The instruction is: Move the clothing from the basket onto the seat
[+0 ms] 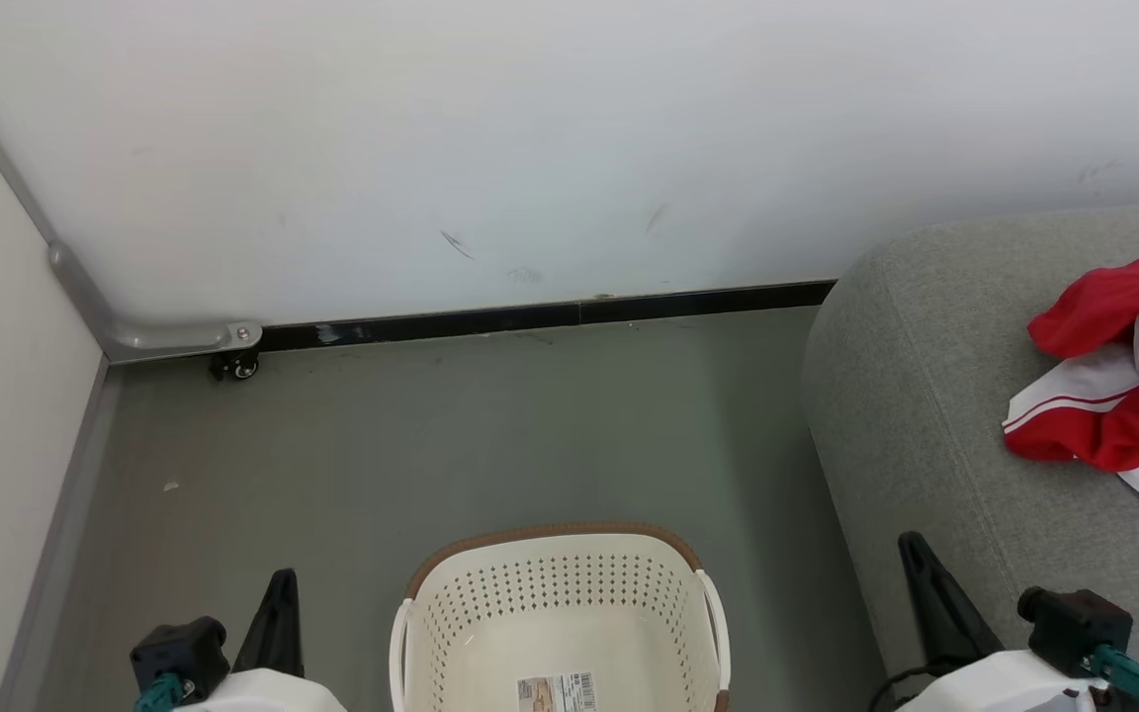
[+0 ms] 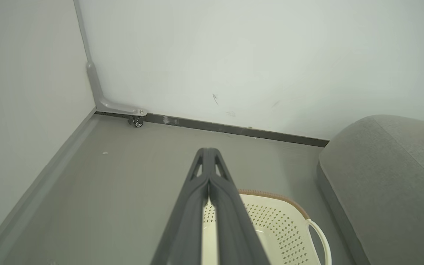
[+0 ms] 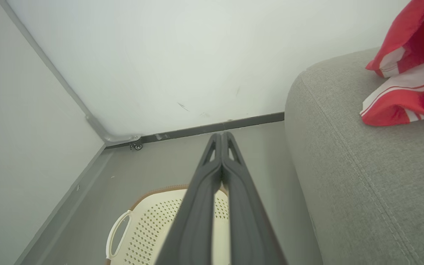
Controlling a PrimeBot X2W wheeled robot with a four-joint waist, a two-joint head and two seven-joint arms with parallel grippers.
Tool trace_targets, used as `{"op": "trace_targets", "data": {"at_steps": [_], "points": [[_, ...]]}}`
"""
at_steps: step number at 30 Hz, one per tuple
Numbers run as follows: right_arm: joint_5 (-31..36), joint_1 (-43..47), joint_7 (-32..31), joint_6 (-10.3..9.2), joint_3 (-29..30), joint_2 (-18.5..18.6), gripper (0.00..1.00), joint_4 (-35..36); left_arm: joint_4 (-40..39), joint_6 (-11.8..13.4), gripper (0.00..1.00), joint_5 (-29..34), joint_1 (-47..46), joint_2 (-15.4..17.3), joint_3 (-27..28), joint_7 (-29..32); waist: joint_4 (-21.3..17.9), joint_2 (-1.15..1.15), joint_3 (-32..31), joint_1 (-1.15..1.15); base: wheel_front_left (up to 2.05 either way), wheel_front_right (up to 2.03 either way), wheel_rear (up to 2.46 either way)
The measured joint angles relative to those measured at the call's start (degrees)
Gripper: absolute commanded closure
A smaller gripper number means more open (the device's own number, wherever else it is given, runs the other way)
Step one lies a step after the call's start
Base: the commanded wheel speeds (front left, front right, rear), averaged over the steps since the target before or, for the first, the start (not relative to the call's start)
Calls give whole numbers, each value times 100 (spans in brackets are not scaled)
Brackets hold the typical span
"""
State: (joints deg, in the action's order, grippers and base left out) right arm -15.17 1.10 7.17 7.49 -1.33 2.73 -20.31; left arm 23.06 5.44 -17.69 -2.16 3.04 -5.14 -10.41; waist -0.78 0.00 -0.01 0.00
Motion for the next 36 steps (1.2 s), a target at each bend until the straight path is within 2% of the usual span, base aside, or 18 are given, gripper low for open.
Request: {"op": "trace_targets", "data": {"at_steps": [8, 21, 36], "points": [[-906, -17, -151, 0, 104, -8, 100, -8, 43, -101, 100, -672, -50, -4, 158, 259, 10, 0, -11, 3, 0, 0, 0], [-1918, -30, -367, 0, 271, -25, 100, 5, 56, -296, 100, -1685, -183, -20, 404, 601, 20, 0, -39, 26, 0, 0, 0], [-3159, -171, -616, -1, 445, -30, 100, 63, 22, -503, 100, -2916, -198, -30, 599, 936, 33, 0, -45, 17, 0, 0, 0]]}}
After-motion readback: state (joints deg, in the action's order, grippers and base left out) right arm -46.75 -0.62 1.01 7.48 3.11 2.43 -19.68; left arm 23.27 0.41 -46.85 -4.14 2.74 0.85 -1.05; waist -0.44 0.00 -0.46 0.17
